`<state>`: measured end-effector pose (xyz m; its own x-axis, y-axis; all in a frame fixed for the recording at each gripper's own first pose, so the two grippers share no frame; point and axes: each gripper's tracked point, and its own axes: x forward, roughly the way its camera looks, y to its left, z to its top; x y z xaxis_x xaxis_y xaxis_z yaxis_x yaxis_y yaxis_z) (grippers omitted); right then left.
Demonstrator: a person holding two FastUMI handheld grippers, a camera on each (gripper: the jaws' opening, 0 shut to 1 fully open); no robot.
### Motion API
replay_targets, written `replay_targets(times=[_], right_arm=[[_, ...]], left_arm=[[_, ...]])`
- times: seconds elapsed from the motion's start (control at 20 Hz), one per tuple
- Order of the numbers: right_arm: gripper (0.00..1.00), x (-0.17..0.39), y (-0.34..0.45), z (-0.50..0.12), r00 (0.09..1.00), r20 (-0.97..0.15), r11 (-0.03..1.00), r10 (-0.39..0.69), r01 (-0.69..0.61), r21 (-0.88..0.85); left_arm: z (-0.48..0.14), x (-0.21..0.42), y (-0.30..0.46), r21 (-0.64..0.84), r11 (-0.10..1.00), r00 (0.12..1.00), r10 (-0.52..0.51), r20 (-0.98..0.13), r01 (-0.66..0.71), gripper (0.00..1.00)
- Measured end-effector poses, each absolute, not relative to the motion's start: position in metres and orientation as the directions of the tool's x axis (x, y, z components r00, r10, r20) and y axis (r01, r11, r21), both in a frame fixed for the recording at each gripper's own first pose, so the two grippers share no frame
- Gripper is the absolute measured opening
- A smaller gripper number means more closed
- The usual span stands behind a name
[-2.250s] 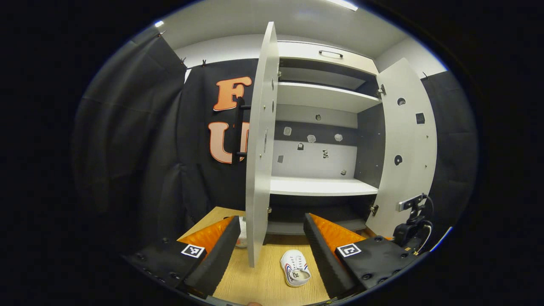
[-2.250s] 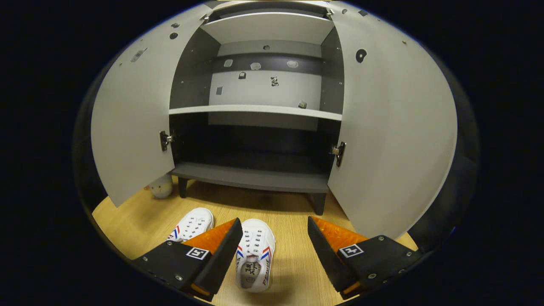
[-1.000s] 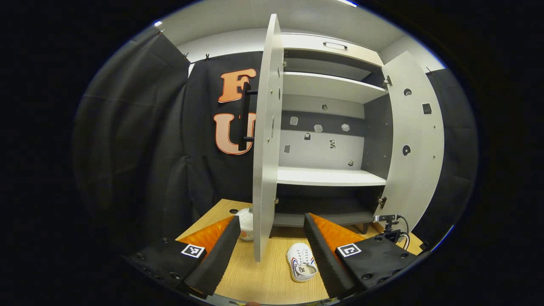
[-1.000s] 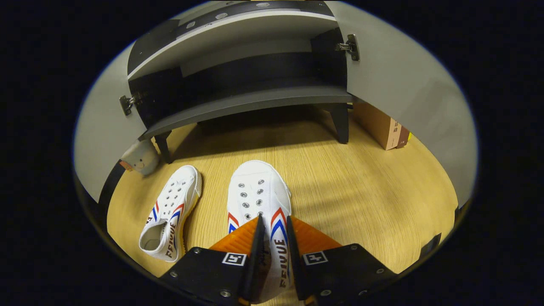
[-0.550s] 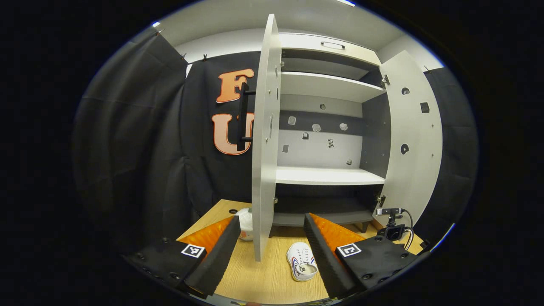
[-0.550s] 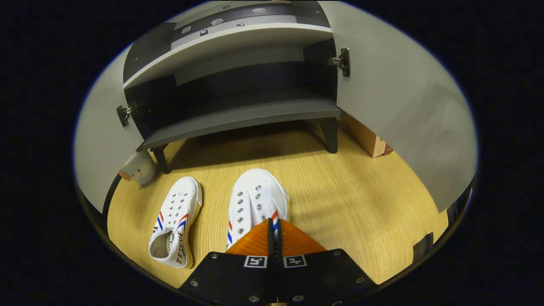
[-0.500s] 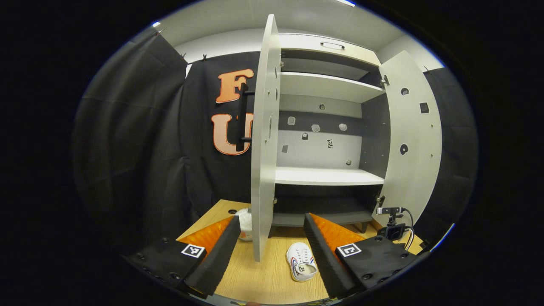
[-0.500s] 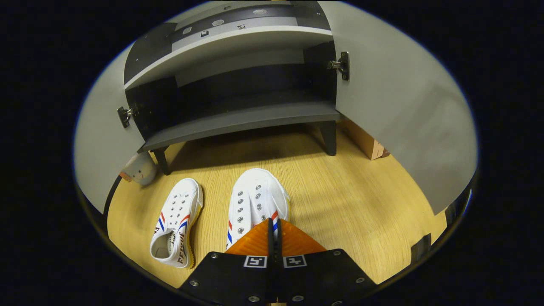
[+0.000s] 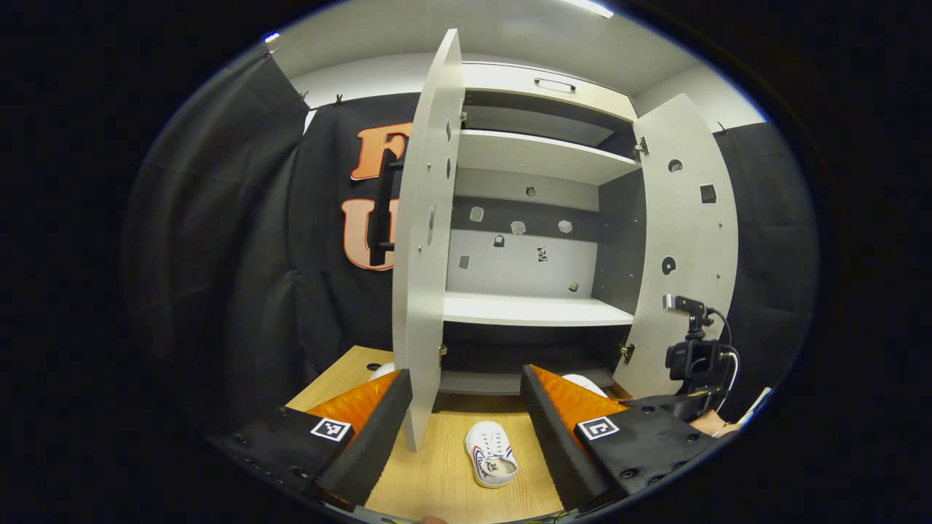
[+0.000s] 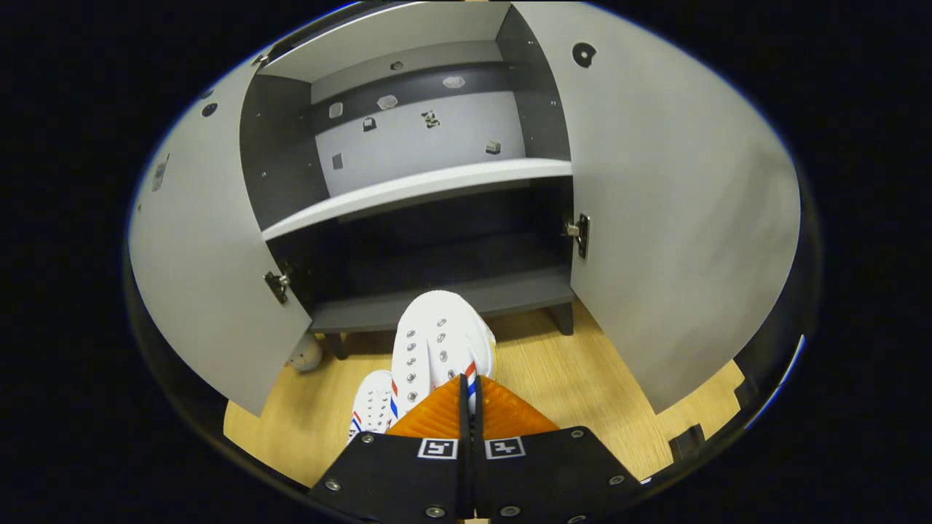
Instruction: Grab one shoe with the right hand and put it into the shoe cabinet, grab the other shoe with the left hand and put it into the shoe cabinet; then close the right door with the right hand and the left door with the left hand.
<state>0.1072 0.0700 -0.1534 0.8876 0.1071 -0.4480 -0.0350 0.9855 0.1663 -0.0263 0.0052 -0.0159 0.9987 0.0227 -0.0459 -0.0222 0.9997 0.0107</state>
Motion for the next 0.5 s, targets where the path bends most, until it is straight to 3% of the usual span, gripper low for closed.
replay_targets(times=[0.3,0.5], right_arm=[[0.0,0.099,0.087,-0.058,0.933,-0.33,0.979,0.142,-0.083,0.187],[0.0,0.138,0.105,-0.017,0.946,-0.286,0.977,0.156,-0.104,0.188]], left_arm=[[-0.013,-0.025,-0.003,0.007,1.0,1.0,-0.008,-0.024,0.008,0.97],[-0.01,-0.022,0.003,-0.006,1.0,1.0,-0.002,-0.014,0.001,0.97]])
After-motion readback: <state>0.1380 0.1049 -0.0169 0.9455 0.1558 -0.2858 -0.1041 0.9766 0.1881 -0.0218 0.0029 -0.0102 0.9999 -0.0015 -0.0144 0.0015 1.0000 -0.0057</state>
